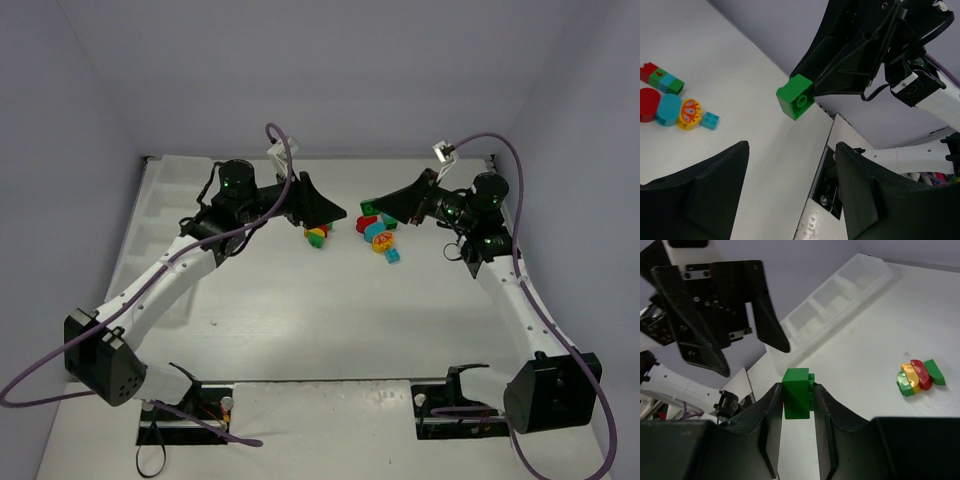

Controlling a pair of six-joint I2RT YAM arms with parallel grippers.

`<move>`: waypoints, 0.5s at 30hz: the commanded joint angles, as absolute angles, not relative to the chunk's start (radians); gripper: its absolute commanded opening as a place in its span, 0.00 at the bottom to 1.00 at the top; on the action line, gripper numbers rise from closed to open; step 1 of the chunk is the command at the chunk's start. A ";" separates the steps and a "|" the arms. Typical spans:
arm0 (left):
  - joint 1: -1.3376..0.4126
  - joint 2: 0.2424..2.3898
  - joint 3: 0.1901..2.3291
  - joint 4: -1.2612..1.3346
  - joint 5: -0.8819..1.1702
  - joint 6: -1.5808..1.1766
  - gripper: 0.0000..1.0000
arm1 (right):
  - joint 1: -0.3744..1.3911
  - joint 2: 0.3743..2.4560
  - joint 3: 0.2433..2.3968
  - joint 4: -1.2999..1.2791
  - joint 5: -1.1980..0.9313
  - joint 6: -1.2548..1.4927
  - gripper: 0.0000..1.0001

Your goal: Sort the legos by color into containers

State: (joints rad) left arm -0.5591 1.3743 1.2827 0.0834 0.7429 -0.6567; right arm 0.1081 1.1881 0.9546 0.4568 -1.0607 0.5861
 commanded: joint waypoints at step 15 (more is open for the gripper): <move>-0.630 1.437 1.393 0.230 0.880 -0.655 0.51 | 0.170 1.164 0.976 0.715 -1.195 0.686 0.00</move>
